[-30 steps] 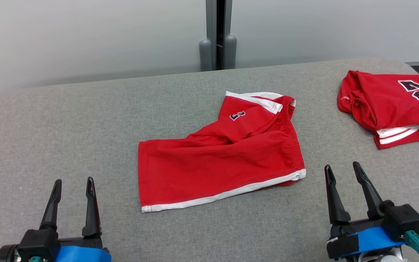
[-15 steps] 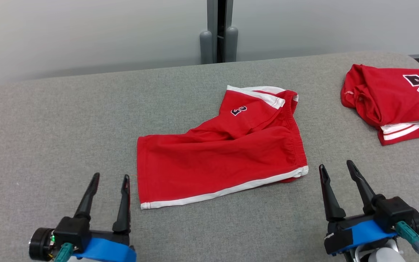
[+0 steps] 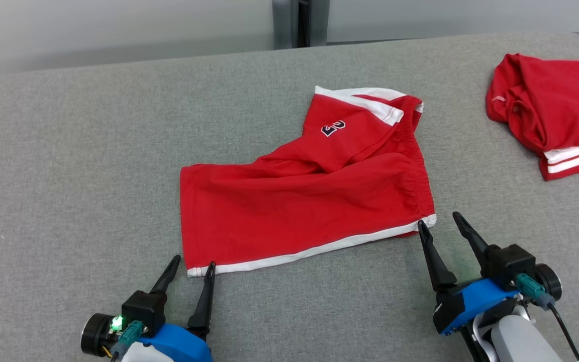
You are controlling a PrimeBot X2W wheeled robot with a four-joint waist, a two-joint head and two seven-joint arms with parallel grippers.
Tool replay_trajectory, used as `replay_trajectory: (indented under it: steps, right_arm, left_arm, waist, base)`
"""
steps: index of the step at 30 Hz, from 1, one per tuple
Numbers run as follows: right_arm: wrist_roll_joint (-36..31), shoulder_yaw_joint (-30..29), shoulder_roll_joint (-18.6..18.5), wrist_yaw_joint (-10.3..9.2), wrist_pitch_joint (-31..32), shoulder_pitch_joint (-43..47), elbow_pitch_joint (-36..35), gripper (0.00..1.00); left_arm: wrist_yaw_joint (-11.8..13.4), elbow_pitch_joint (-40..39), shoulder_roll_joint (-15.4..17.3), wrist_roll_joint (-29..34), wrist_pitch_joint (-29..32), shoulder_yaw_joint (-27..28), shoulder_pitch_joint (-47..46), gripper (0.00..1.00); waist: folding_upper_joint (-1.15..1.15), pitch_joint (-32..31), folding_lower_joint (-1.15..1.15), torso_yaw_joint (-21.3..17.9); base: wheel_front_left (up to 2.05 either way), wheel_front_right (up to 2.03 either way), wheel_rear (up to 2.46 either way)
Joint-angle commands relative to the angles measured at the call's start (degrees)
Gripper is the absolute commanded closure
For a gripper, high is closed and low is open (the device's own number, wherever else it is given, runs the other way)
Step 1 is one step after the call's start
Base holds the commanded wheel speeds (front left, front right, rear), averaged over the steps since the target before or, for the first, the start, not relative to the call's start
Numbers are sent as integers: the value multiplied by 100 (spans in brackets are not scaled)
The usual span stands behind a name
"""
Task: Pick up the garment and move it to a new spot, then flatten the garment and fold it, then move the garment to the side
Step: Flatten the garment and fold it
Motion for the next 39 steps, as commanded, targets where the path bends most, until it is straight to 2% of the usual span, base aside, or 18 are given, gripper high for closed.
replay_trajectory:
  steps: [1,13,14,15,16,17,26,30,35,39]
  right_arm:
    - [69,31,-53,-5,3,-142,81,0]
    - [289,455,-87,-5,3,-600,636,0]
    - [337,501,-85,-5,3,-609,652,51]
    - [363,555,-75,-5,3,-610,616,98]
    - [401,581,-83,-4,3,-613,549,100]
    - [422,596,-106,-5,3,-598,514,100]
    - [463,606,-206,-5,3,-397,66,100]
    - [386,570,-309,-5,3,-629,-204,100]
    - [307,625,-544,-5,3,-1398,-367,100]
    - [253,839,-751,-5,3,-2451,-344,100]
  left_arm:
    - [-5,84,21,-43,4,-16,-78,0]
    - [-6,513,19,-222,18,-295,-357,0]
    - [-18,556,19,-252,18,-344,-379,27]
    - [-21,597,18,-285,23,-384,-402,63]
    - [-30,637,17,-322,28,-432,-419,97]
    - [-37,666,17,-353,31,-463,-436,100]
    - [1,408,20,-450,7,-508,-536,100]
    - [-31,202,47,-329,4,-437,-884,100]
    - [-102,121,234,-117,4,-473,-1886,100]
    - [-142,213,430,24,4,-507,-3109,100]
  waist:
    - [0,80,0,40]
    - [0,334,0,153]
    - [0,343,0,160]
    - [0,349,0,163]
    - [0,353,0,163]
    - [0,356,0,162]
    - [0,275,0,148]
    - [0,323,0,140]
    - [0,563,0,124]
    - [0,899,0,52]
  base:
    - [0,0,0]
    - [0,0,0]
    - [0,0,0]
    - [0,0,0]
    - [0,0,0]
    - [0,0,0]
    - [0,0,0]
    - [0,0,0]
    - [0,0,0]
    - [0,0,0]
